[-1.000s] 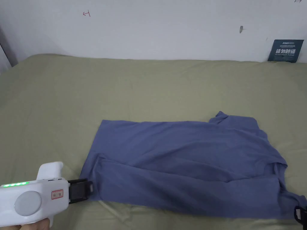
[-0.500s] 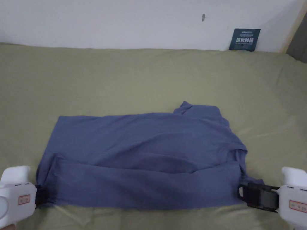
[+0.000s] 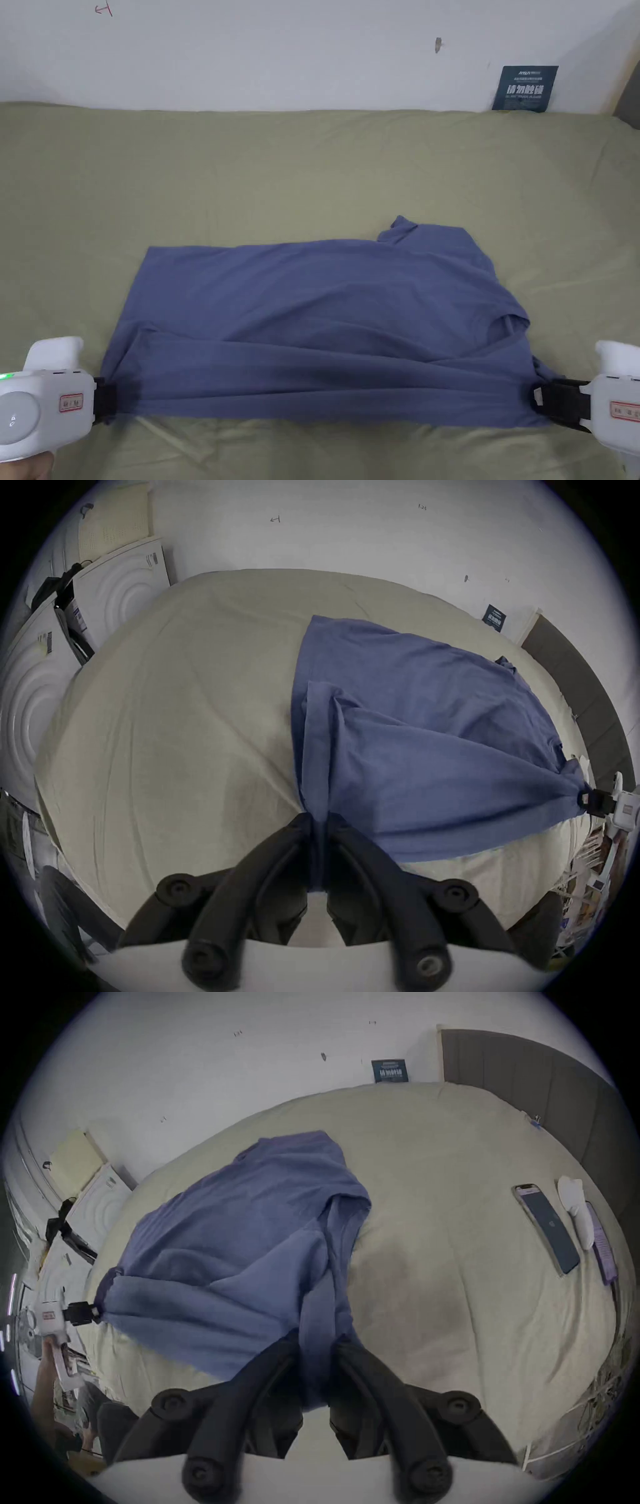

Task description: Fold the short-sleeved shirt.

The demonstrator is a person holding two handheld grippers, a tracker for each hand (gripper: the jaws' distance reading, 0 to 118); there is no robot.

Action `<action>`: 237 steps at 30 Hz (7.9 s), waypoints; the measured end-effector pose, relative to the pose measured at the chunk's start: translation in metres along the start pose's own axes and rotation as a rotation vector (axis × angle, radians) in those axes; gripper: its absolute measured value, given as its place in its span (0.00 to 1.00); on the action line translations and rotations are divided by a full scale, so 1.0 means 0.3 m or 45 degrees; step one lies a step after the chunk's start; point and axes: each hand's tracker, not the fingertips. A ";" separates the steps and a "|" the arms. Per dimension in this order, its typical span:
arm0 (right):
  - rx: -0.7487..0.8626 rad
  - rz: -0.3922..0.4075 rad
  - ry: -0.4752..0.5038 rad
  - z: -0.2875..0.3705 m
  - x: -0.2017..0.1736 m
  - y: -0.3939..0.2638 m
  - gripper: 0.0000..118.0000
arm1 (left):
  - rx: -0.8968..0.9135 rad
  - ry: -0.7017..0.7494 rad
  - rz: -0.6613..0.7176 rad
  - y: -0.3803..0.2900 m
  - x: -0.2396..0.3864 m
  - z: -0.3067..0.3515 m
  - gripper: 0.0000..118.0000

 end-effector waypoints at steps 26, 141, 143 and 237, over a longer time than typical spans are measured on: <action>0.123 0.020 -0.031 0.267 -0.044 -0.134 0.82 | 0.103 -0.035 0.013 -0.132 -0.078 0.244 0.81; 1.005 0.377 -0.214 0.544 -0.732 -0.263 0.01 | 0.320 -0.323 0.047 -0.070 -0.120 0.516 0.00; 0.945 0.398 -0.164 0.522 -0.739 -0.269 0.01 | 0.158 -0.399 0.208 -0.096 -0.239 0.384 0.00; 0.699 0.272 -0.150 0.507 -0.528 -0.352 0.01 | -0.488 -0.860 0.223 -0.310 0.507 -0.099 0.00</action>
